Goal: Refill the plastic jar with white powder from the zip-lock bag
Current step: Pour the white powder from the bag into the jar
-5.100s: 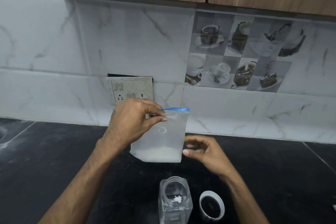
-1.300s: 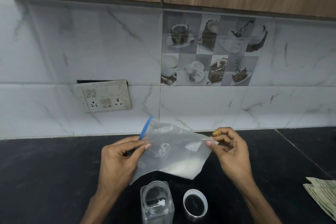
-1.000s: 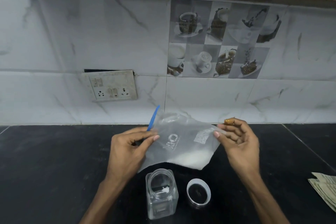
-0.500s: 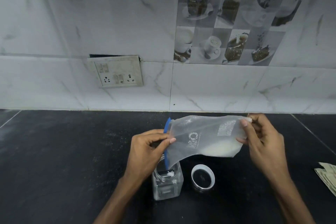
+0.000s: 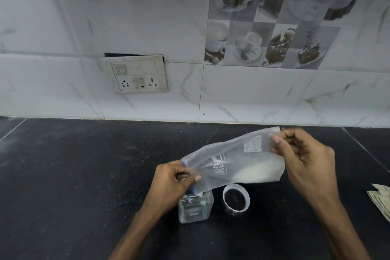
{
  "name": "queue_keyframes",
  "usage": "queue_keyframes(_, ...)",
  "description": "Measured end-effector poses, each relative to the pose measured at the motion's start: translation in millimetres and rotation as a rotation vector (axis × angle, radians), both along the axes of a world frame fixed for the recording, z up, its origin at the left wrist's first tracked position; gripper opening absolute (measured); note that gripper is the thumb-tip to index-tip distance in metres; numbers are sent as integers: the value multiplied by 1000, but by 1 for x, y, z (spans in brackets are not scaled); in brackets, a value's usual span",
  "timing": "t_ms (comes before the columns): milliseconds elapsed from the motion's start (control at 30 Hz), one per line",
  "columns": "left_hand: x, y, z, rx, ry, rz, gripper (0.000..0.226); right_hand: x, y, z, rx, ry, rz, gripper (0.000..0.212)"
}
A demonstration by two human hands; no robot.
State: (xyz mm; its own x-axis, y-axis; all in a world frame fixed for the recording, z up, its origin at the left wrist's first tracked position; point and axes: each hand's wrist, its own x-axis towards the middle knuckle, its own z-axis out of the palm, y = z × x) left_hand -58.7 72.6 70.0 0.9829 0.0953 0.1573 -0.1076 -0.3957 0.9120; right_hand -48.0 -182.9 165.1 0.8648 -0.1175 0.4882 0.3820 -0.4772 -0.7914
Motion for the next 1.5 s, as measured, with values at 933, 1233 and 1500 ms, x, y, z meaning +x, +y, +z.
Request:
queue_keyframes(933,-8,2,0,-146,76,-4,8,11,24,15,-101,-175,20,16)
queue_keyframes(1233,-6,5,-2,-112,54,-7,11,13,25,14,-50,-179,13,16)
queue_keyframes(1500,-7,5,-6,-92,32,6,9,12,24,12,-35,-198,-9,12)
